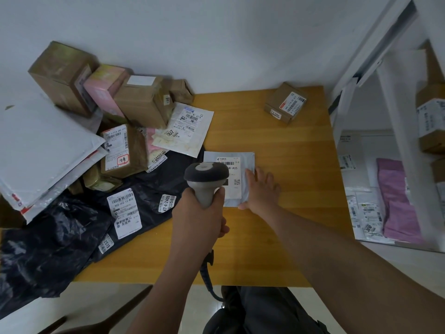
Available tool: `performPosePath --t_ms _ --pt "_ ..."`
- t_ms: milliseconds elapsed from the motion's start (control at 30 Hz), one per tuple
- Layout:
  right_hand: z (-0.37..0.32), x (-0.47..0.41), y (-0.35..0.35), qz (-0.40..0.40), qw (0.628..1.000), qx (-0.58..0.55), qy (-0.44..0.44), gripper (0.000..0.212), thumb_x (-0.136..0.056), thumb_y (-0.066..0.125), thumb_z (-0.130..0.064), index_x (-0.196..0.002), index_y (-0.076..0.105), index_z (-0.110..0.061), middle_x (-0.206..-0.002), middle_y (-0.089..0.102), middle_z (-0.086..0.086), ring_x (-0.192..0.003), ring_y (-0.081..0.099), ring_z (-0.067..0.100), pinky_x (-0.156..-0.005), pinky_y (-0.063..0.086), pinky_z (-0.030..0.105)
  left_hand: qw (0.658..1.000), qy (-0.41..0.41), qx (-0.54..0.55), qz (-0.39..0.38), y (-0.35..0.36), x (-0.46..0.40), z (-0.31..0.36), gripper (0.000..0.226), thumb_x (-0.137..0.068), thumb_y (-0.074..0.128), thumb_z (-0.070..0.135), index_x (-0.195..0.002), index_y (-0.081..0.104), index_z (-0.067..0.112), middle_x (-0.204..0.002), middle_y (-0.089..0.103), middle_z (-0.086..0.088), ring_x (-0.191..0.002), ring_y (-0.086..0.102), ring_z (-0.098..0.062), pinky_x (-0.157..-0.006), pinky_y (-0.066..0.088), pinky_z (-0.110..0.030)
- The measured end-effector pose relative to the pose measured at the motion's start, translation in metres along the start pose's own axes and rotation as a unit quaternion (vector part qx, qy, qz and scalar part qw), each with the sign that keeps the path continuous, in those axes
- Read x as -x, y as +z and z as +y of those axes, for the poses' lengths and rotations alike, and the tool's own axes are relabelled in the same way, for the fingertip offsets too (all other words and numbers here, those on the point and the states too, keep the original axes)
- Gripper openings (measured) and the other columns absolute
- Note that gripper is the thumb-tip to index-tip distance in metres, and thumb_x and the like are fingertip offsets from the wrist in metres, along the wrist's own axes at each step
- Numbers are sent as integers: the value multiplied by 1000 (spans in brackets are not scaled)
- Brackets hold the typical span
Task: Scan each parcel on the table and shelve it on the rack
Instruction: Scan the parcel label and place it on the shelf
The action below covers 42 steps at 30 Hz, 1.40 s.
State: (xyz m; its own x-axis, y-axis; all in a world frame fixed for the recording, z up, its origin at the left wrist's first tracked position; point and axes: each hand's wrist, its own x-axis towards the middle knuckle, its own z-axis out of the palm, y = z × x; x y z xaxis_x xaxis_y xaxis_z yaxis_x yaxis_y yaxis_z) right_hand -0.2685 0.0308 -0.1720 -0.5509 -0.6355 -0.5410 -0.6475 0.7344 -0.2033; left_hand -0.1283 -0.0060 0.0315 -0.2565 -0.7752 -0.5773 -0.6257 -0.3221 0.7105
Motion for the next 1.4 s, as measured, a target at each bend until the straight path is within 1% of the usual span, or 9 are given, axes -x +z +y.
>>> performPosePath --t_ms 67,167,400,733,1067,1167,1233,1333,1400 --pt "0 0 0 -1 1000 -1 0 115 -66 84 -47 -152 9 -31 -158 5 1 -143 11 36 -110 25 56 1000 2 -2 -2 0 0 0 26 -94 63 32 -91 53 8 -68 67 -18 -49 66 -22 -46 57 -28" --pt "0 -1 1 2 1000 1 -2 115 -65 85 -47 -151 9 -32 -158 7 2 -142 12 36 -110 26 56 1000 -6 -4 -13 0 -1 1 28 -95 61 31 -86 56 5 -64 65 -17 -46 63 -19 -45 55 -26" --pt "0 0 1 5 1000 -4 -3 114 -66 84 -47 -151 10 -31 -158 8 2 -143 11 36 -111 25 57 999 -7 -27 -25 1 -3 2 36 -95 60 34 -76 58 3 -58 63 -13 -43 62 -17 -49 56 -29" --pt "0 0 0 -4 1000 -8 -1 115 -67 84 -46 -152 8 -32 -159 6 2 -145 9 36 -112 23 58 999 21 -48 -9 1 -2 1 33 -94 62 33 -85 57 2 -62 66 -14 -45 65 -16 -51 58 -31" --pt "1 0 0 -1 1000 -12 -8 112 -67 84 -46 -151 11 -30 -158 7 4 -144 10 37 -112 25 58 1000 -21 -6 -17 5 -5 -3 30 -94 62 29 -85 57 1 -61 64 -15 -45 63 -19 -43 54 -25" --pt "-1 -3 -5 12 997 -77 2 108 -67 82 -52 -149 15 -27 -152 18 7 -139 20 34 -109 28 51 1000 -17 9 2 5 -8 -6 30 -93 64 31 -90 58 2 -63 65 -17 -47 65 -21 -43 54 -25" --pt "-3 -7 -8 55 988 -133 54 106 -67 81 -54 -146 21 -20 -145 29 10 -133 30 31 -105 34 45 1000 -18 21 15 6 -10 -8 29 -93 64 32 -92 57 4 -64 66 -17 -50 67 -22 -45 54 -26" --pt "-7 -12 -5 76 982 -131 111 92 -69 80 -53 -136 35 -10 -139 38 11 -129 36 29 -103 35 41 999 -24 31 26 7 -11 -8 27 -92 65 32 -91 57 7 -64 66 -17 -52 69 -25 -46 55 -27" --pt "-9 -15 -3 59 983 -128 120 81 -72 79 -50 -131 43 -9 -136 42 10 -128 38 28 -103 35 40 999 -25 27 30 6 -12 -8 27 -92 65 32 -88 56 7 -63 66 -17 -53 69 -26 -45 55 -26"
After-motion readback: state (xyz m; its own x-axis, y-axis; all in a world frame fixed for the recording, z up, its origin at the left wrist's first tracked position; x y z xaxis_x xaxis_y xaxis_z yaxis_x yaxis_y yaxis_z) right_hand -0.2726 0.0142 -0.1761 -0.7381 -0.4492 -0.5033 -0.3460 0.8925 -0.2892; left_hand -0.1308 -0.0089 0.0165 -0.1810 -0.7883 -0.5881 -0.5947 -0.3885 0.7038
